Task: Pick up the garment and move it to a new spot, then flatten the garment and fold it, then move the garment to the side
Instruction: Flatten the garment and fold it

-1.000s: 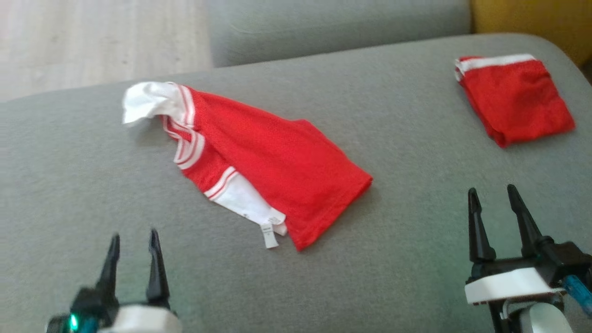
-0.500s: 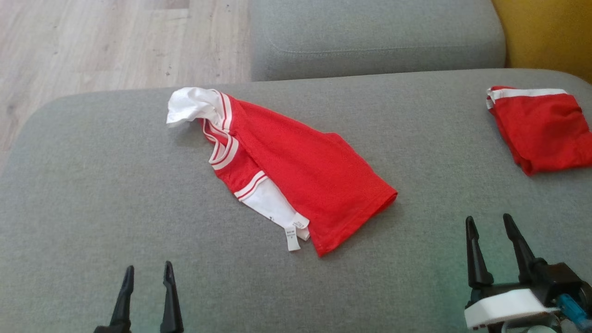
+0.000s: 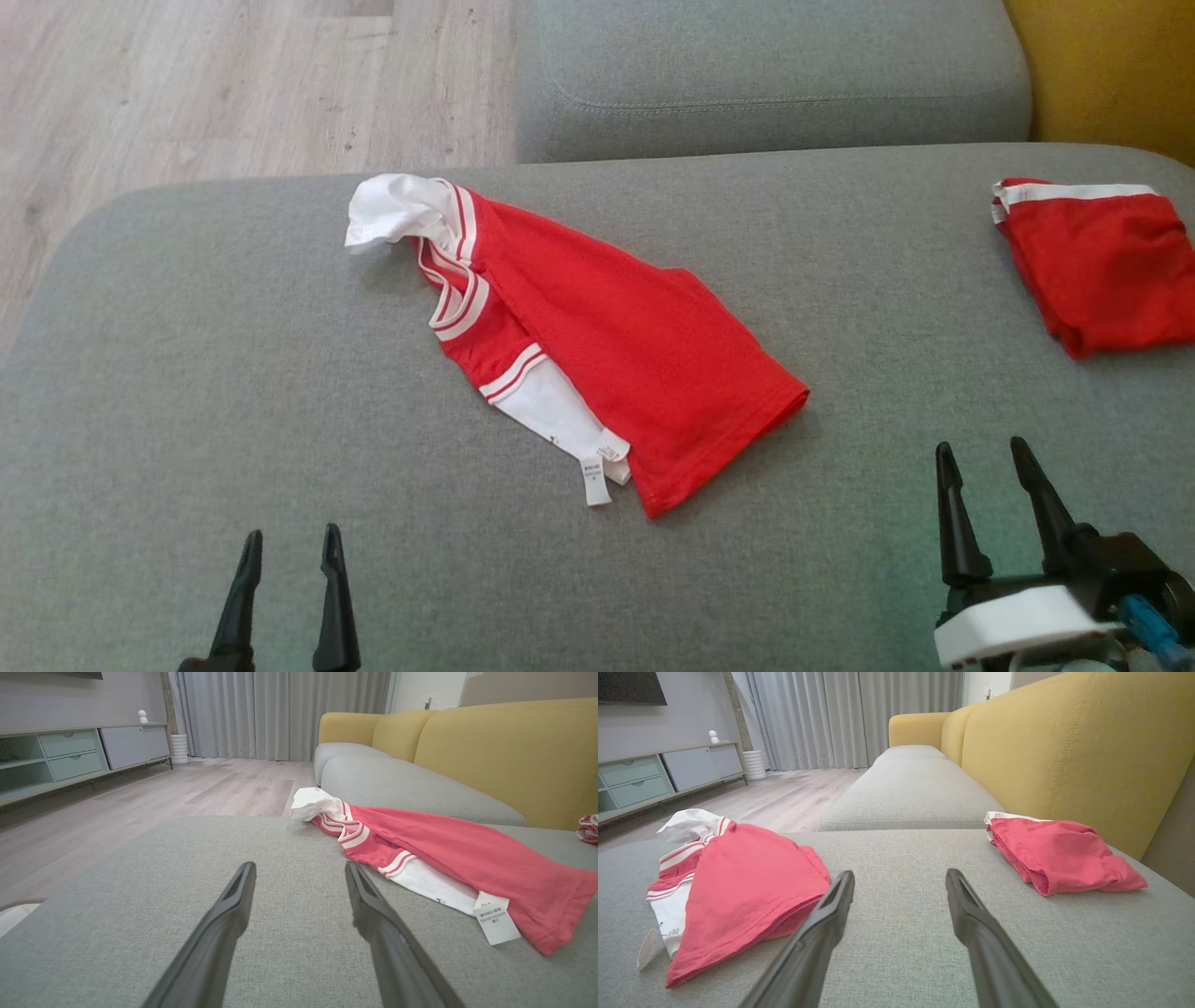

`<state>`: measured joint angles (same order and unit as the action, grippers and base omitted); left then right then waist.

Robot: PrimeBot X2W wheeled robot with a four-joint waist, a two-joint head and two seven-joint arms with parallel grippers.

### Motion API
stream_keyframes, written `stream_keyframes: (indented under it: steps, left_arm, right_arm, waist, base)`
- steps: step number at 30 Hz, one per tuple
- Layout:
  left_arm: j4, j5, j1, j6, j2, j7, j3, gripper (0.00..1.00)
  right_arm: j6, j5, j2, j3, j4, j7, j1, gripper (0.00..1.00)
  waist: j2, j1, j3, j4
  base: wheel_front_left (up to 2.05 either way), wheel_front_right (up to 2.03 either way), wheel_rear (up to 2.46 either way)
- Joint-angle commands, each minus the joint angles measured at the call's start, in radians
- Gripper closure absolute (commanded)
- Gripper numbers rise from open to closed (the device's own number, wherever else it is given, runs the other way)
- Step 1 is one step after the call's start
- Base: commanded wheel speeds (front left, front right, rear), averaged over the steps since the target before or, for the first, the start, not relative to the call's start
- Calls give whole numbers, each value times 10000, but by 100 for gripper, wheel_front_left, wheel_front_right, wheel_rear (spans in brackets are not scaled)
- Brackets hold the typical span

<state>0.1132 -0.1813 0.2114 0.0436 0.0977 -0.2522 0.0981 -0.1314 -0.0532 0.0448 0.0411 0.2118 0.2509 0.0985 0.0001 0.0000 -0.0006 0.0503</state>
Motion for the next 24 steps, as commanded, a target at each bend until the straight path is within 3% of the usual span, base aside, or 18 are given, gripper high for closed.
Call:
stream_keyframes:
  steps: [1, 8, 15, 24]
  left_arm:
    - [-283, 133, -267, -86, -110, -95, -445, 0]
    - [-519, -167, -775, -483, -346, -95, -407, 0]
    - [196, -976, -2854, -962, -460, 114, 729, 0]
    - [2450, -4215, -5305, -1100, -472, 969, 2174, 0]
  right_arm:
    - [7, -71, 55, -272, -225, 109, -276, 0]
    - [7, -25, 55, -372, -290, 109, -520, 0]
    - [7, -93, 55, -685, -513, 109, -984, 0]
    - [7, -202, 54, -952, -632, 109, -1566, 0]
  waist:
    - [-1, 0, 11, -34]
    - [-1, 0, 266, -331]
    - [-1, 0, 1062, -869]
    - [-1, 0, 2177, -1573]
  base:
    - [0, 0, 0]
    - [0, 0, 0]
    - [0, 0, 0]
    - [0, 0, 0]
